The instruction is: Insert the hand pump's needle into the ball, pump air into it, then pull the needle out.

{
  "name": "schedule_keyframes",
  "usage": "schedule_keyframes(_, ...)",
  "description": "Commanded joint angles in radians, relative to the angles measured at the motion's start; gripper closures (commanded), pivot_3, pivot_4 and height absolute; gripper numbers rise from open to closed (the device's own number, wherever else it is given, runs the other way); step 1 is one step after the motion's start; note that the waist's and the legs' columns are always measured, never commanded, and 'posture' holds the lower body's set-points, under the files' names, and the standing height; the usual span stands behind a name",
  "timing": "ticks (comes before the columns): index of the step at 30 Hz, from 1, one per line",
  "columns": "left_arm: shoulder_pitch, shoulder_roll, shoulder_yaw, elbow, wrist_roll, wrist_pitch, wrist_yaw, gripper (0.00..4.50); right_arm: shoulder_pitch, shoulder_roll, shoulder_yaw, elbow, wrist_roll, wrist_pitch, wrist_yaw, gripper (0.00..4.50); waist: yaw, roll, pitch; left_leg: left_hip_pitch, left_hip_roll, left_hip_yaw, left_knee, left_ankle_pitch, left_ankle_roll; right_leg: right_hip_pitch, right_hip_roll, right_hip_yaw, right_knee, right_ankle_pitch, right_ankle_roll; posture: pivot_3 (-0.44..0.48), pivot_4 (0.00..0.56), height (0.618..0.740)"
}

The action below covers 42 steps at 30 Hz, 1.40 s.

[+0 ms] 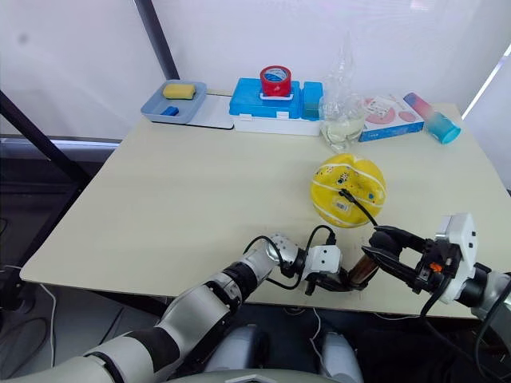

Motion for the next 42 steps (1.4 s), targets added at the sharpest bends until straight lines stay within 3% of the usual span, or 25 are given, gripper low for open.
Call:
schedule_keyframes(1, 0.006, -0.063, -0.034, 0.043, 0.044, 0.019, -0.021, 3.54, 0.018, 0.016, 0.021, 0.039, -0.072, -0.024, -0.007, 2.5, 0.0, 0.001, 0.0, 0.0, 0.0, 0.0, 0.0, 0.0, 0.0, 0.0, 0.0, 0.0, 0.0, 0.0, 0.0, 0.0, 0.15, 0.729)
schedule_keyframes(5, 0.003, -0.061, -0.035, 0.044, 0.047, 0.019, -0.021, 3.54, -0.004, 0.005, -0.049, 0.019, -0.016, -0.025, -0.004, 2.5, 0.0, 0.001, 0.0, 0.0, 0.0, 0.0, 0.0, 0.0, 0.0, 0.0, 0.0, 0.0, 0.0, 0.0, 0.0, 0.0, 0.15, 0.729)
schedule_keyframes(13, 0.003, -0.054, -0.035, 0.038, 0.045, 0.019, -0.031, 3.54, -0.08, -0.118, -0.286, -0.05, 0.251, 0.12, -0.038, 2.5, 0.001, 0.008, 0.009, 0.0, -0.002, 0.001, 0.0, 0.0, 0.0, 0.0, 0.003, 0.0, 0.0, 0.0, 0.001, 0.0, 0.15, 0.729)
schedule_keyframes(20, 0.004, -0.056, -0.036, 0.038, 0.045, 0.017, -0.031, 3.54, -0.155, -0.261, -0.483, -0.014, 0.508, 0.278, -0.079, 2.5, 0.001, 0.007, 0.011, -0.001, -0.002, 0.001, 0.0, 0.0, 0.0, 0.0, -0.001, 0.001, 0.0, 0.0, 0.001, 0.0, 0.15, 0.729)
schedule_keyframes(25, 0.006, -0.058, -0.037, 0.037, 0.046, 0.016, -0.03, 3.54, -0.204, -0.354, -0.562, 0.05, 0.583, 0.377, -0.069, 2.5, 0.001, 0.006, 0.012, -0.001, -0.002, 0.001, 0.0, 0.0, 0.0, 0.0, -0.001, 0.0, 0.0, 0.0, 0.001, 0.0, 0.15, 0.729)
schedule_keyframes(32, 0.006, -0.058, -0.037, 0.037, 0.045, 0.018, -0.03, 3.54, -0.254, -0.432, -0.55, 0.098, 0.553, 0.464, -0.015, 2.5, 0.0, 0.007, 0.013, -0.001, -0.002, 0.003, 0.0, 0.0, 0.0, -0.001, -0.003, 0.002, -0.001, 0.0, 0.001, 0.0, 0.15, 0.729)
schedule_keyframes(42, 0.004, -0.058, -0.035, 0.036, 0.043, 0.018, -0.028, 3.54, -0.182, -0.334, -0.35, 0.024, 0.349, 0.388, 0.038, 2.5, -0.003, -0.004, 0.013, 0.001, -0.005, 0.019, 0.0, -0.002, -0.001, -0.005, -0.013, 0.005, -0.001, 0.002, 0.007, 0.0, 0.15, 0.729)
